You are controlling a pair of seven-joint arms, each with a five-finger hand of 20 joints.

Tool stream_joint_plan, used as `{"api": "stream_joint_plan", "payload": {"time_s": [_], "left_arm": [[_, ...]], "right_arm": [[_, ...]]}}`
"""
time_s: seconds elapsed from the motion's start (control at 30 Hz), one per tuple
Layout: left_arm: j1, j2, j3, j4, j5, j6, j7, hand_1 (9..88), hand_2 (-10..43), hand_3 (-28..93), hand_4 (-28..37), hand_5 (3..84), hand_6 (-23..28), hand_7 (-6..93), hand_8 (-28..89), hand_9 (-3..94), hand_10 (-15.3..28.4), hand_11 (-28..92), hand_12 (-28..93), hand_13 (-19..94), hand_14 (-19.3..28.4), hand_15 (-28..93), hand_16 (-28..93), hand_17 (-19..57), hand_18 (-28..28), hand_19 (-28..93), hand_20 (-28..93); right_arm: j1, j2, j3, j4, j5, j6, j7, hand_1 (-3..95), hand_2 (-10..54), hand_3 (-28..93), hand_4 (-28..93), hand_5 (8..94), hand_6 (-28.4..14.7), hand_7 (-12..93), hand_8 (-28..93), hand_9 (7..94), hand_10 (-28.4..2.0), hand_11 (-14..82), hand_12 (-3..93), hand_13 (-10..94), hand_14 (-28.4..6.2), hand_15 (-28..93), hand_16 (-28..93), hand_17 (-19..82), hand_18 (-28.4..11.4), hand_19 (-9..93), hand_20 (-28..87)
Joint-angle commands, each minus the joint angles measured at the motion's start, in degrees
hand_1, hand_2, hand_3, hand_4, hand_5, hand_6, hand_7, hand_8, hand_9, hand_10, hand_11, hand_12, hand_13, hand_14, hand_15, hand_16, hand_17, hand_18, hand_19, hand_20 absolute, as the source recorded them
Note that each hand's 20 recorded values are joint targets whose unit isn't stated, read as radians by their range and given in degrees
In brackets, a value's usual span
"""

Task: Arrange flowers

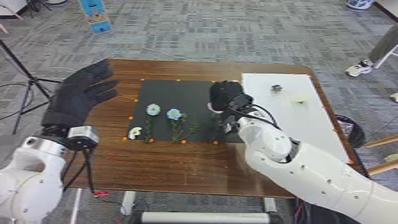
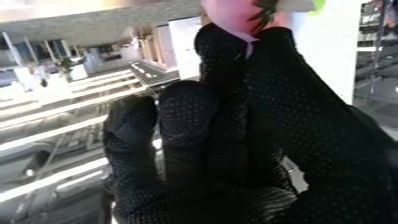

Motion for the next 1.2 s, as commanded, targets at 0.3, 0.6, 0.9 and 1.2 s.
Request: {"api": "stream_joint_plan", "payload": {"time_s": [0.3, 0.6, 0.9, 1.2], "left_arm": [[-3.12, 0.19, 1.46, 1.13, 2.61, -1.88, -0.47, 24.2, -7.6, 72, -28.3, 29.5, 3.3, 20.3, -10, 24.7, 12.2, 23, 16, 24, 14.7, 29, 1, -7.5, 23.9, 50, 13], [2.79, -1.08, -3.33, 1.21, -0.16, 1.07, 0.68, 24.1, -7.5, 72, -28.3, 29.4, 3.3, 20.3, -10, 24.8, 12.2, 23, 16, 24, 14.7, 29, 1, -7.6, 23.9, 50, 13], [3.61, -1.17, -3.27, 2.15, -2.61, 0.00, 0.80, 24.1, -7.8, 72, -28.3, 29.3, 3.2, 20.4, -10, 24.6, 12.0, 23, 16, 24, 14.6, 29, 1, -7.6, 24.0, 50, 13], [5.12, -2.74, -2.66, 2.04, -3.18, -0.98, 1.92, 24.0, -8.1, 72, -28.3, 29.1, 3.1, 20.4, -10, 24.4, 11.9, 23, 16, 23, 14.6, 29, 2, -7.8, 24.0, 49, 13]], "right_arm": [[1.16, -5.56, -2.15, 3.23, -1.89, 0.85, 2.30, 52.2, -9.5, 84, -28, 71.1, 2.3, 48, -3, 81.8, -5.5, 21.2, 55.0, 64, -5.1, 70, 50, 33, -19.0, 86, 55], [3.21, -7.36, -4.92, 3.85, -3.11, 1.28, 2.83, 52.4, -9.5, 84, -28, 71.1, 2.3, 48, -3, 81.8, -5.6, 21.3, 54.9, 64, -5.1, 70, 50, 33, -19.0, 86, 55], [7.13, -10.66, -11.56, 7.90, -4.21, 1.44, 6.36, 52.5, -9.5, 84, -28, 71.1, 2.2, 48, -3, 81.8, -5.7, 21.2, 54.9, 63, -5.1, 70, 50, 33, -19.1, 86, 55], [8.44, -12.43, -14.56, 10.31, -5.74, 3.82, 8.23, 52.6, -9.5, 84, -28, 71.4, 2.1, 48, -3, 82.0, -5.7, 21.2, 54.9, 64, -5.4, 70, 51, 33, -19.2, 86, 55]]}}
